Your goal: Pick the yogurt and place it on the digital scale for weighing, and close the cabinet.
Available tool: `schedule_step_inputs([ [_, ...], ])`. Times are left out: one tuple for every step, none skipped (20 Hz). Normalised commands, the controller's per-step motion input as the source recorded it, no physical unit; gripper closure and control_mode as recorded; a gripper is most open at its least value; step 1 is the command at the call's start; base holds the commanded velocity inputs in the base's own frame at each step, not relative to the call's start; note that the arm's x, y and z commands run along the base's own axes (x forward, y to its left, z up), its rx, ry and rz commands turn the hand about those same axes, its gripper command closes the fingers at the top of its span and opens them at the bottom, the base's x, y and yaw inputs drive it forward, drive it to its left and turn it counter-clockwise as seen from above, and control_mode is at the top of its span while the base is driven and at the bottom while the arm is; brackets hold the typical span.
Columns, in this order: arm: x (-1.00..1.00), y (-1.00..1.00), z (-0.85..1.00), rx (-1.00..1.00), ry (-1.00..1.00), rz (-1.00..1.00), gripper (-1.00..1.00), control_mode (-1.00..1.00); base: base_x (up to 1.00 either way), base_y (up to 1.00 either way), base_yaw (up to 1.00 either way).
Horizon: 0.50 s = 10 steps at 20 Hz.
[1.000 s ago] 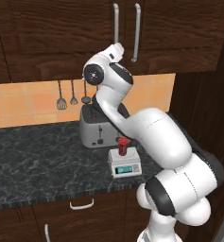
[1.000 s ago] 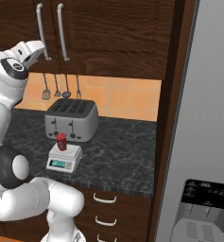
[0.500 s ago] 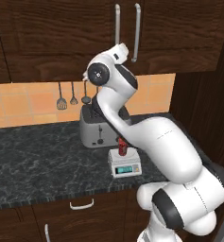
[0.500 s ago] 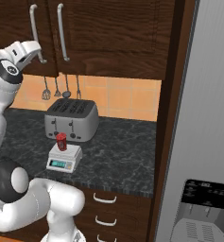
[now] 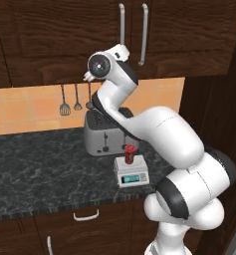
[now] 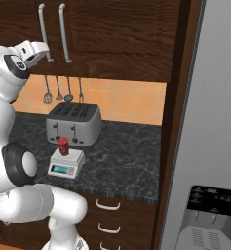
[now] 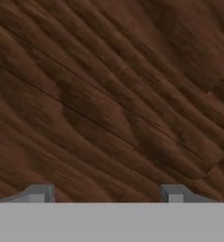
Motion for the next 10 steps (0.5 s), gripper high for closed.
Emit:
schedule_step_inputs([
  [1.0,0.0,-1.0,0.0,0.0,0.01,-1.0,-1.0,0.0,0.0,0.0],
  [1.0,0.0,-1.0,0.0,0.0,0.01,-1.0,-1.0,0.0,0.0,0.0],
  [1.0,0.0,-1.0,0.0,0.0,0.01,-1.0,-1.0,0.0,0.0,0.0],
  [1.0,0.0,-1.0,0.0,-0.05,0.0,-1.0,-1.0,0.0,0.0,0.0],
  [1.0,0.0,-1.0,0.0,-0.13,0.0,-1.0,-1.0,0.0,0.0,0.0],
  [1.0,0.0,-1.0,0.0,-0.15,0.01,-1.0,-1.0,0.0,0.0,0.0],
  [1.0,0.0,-1.0,0.0,-0.16,0.01,-1.0,-1.0,0.0,0.0,0.0],
  [1.0,0.0,-1.0,0.0,-0.15,0.01,-1.0,-1.0,0.0,0.0,0.0],
  [1.0,0.0,-1.0,0.0,-0.14,0.02,-1.0,-1.0,0.0,0.0,0.0],
  [1.0,0.0,-1.0,0.0,-0.12,0.03,-1.0,-1.0,0.0,0.0,0.0],
])
